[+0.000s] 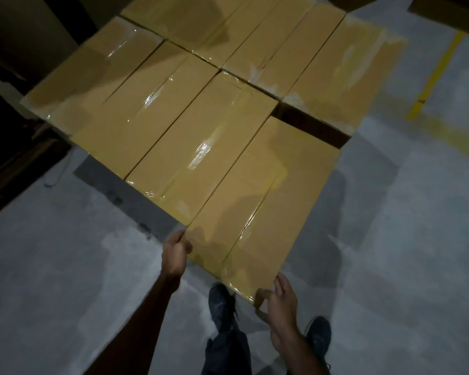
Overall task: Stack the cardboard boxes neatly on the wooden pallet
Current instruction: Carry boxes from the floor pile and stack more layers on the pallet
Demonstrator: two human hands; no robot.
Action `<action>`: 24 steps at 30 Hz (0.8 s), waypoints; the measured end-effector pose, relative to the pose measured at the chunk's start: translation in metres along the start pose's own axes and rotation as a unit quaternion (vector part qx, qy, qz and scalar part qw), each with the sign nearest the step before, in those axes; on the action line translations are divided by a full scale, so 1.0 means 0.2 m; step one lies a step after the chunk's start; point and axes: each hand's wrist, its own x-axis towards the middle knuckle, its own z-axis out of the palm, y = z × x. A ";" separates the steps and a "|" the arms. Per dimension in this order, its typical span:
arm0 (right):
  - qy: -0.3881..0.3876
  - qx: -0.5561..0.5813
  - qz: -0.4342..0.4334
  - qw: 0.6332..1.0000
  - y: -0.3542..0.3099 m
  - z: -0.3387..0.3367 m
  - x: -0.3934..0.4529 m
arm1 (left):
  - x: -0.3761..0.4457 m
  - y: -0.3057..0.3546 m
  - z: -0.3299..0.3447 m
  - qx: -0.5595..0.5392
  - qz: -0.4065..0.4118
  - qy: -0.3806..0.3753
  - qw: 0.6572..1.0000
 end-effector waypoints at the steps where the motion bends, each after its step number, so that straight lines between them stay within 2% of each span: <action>1: -0.015 -0.003 0.009 1.000 -0.01 0.00 0.01 | 0.02 -0.02 0.00 0.005 -0.008 0.002 1.000; 12: -0.025 0.022 -0.009 0.999 0.00 0.01 0.16 | 0.14 -0.07 0.09 0.019 -0.024 0.041 0.999; 15: -0.027 0.017 -0.012 0.999 -0.02 0.02 0.16 | 0.15 -0.04 0.11 -0.021 -0.036 0.057 0.998; 18: -0.025 0.019 -0.014 0.999 -0.03 0.02 0.19 | 0.16 -0.05 0.13 -0.068 -0.065 0.114 0.989; 20: -0.026 0.020 -0.017 0.999 -0.05 0.02 0.20 | 0.18 -0.05 0.15 -0.117 -0.084 0.150 0.978; 24: -0.027 0.045 -0.025 0.998 -0.10 0.02 0.23 | 0.17 -0.03 0.20 -0.266 -0.112 0.164 0.943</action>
